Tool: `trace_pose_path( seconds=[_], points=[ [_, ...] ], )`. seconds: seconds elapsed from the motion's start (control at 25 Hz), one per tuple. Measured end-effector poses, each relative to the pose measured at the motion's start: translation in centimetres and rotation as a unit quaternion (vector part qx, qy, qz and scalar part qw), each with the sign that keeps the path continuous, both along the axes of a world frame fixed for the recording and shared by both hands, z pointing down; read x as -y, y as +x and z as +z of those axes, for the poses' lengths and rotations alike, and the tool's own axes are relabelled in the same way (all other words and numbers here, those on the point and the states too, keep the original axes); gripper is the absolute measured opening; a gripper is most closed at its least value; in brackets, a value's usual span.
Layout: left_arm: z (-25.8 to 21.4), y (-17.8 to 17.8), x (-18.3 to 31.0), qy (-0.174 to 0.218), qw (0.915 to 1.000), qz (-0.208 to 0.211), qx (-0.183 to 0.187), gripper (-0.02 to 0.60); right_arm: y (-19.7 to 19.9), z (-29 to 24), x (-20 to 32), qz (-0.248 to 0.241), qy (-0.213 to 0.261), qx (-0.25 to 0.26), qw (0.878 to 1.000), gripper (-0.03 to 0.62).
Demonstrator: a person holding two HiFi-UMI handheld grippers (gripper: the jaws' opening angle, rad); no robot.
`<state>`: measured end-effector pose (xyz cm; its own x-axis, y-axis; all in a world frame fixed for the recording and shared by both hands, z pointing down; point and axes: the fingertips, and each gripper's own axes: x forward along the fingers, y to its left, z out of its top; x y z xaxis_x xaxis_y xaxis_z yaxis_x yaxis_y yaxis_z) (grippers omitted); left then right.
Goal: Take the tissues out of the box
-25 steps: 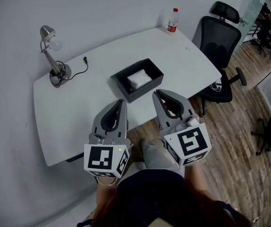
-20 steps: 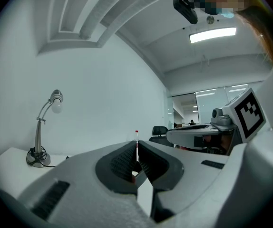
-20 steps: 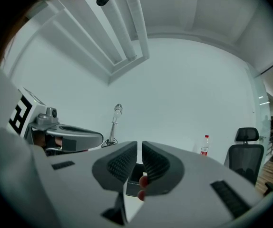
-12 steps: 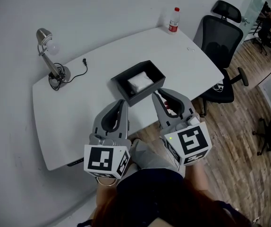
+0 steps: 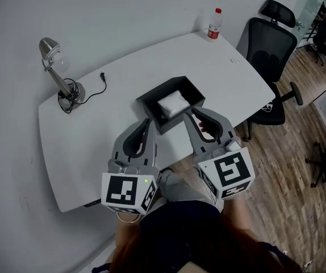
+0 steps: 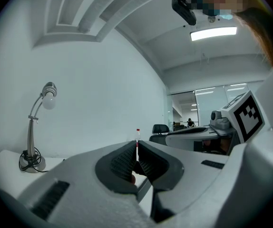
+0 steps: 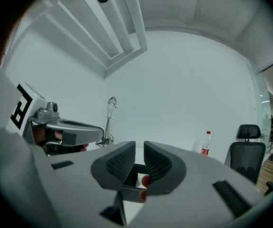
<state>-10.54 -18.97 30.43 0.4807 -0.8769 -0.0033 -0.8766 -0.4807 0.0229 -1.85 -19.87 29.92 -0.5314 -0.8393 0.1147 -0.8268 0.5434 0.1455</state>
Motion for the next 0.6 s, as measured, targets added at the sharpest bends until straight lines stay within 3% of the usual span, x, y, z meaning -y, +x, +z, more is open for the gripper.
trace_pose_path(
  seconds=[0.6],
  points=[
    [0.4, -1.0, 4.7, -0.008, 0.9999, 0.014, 0.002, 0.026, -1.0, 2.4, 5.0, 0.003, -0.034, -0.024, 0.999, 0.106]
  ],
)
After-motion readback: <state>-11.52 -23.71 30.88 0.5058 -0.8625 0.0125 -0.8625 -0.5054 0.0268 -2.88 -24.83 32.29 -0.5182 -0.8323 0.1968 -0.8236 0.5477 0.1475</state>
